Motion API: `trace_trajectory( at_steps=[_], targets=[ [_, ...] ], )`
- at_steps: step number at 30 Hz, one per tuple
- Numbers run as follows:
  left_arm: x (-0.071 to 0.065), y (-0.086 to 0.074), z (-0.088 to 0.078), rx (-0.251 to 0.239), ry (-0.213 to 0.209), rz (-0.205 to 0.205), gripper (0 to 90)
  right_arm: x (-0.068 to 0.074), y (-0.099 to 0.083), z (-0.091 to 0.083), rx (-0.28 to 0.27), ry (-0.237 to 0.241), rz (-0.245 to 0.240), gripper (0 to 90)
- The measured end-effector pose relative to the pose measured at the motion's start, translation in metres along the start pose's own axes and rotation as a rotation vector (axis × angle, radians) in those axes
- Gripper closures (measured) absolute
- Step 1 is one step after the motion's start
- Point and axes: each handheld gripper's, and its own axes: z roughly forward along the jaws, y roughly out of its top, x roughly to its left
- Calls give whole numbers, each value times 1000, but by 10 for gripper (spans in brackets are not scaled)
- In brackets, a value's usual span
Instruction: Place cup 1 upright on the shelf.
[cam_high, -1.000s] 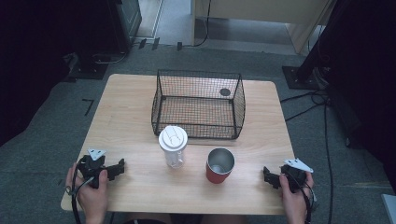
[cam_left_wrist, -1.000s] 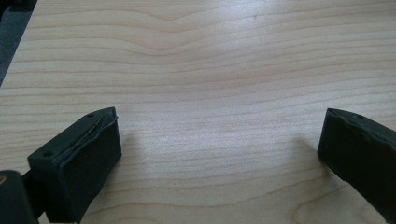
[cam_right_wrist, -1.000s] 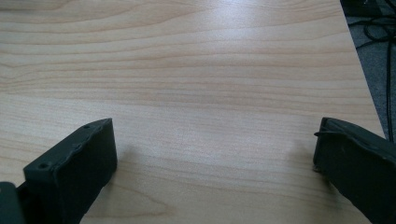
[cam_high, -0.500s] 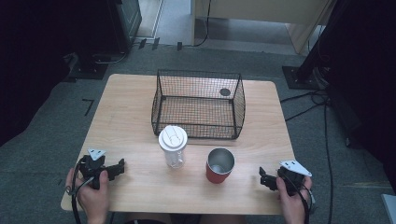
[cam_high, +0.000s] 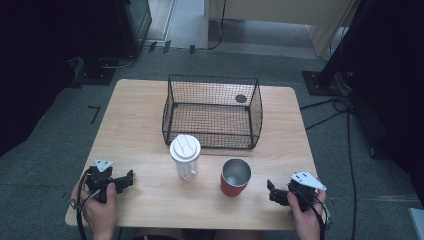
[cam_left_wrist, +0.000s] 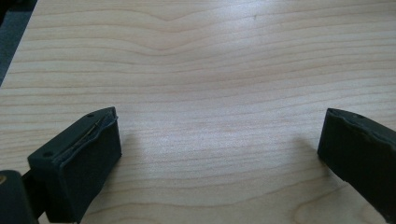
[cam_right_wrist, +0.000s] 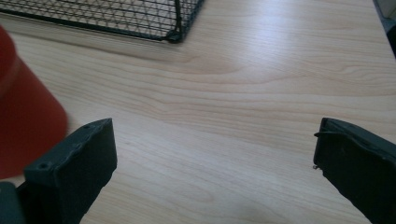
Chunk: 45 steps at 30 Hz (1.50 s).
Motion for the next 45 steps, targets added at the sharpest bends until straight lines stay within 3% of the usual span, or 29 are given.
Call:
trace_trajectory(
  at_steps=[9, 20, 36, 45],
  targets=[
    [0, 0, 0, -1, 0, -1, 0, 19, 5, -5, -15, 46, -45, 0],
    [0, 0, 0, -1, 0, -1, 0, 43, 5, -5, -12, 135, -110, 0],
    [0, 0, 0, 0, 0, 0, 0, 65, 7, -8, -18, 221, -152, 0],
    [0, 0, 0, 0, 0, 0, 0, 72, 9, -10, -28, 244, -152, 0]
  ],
)
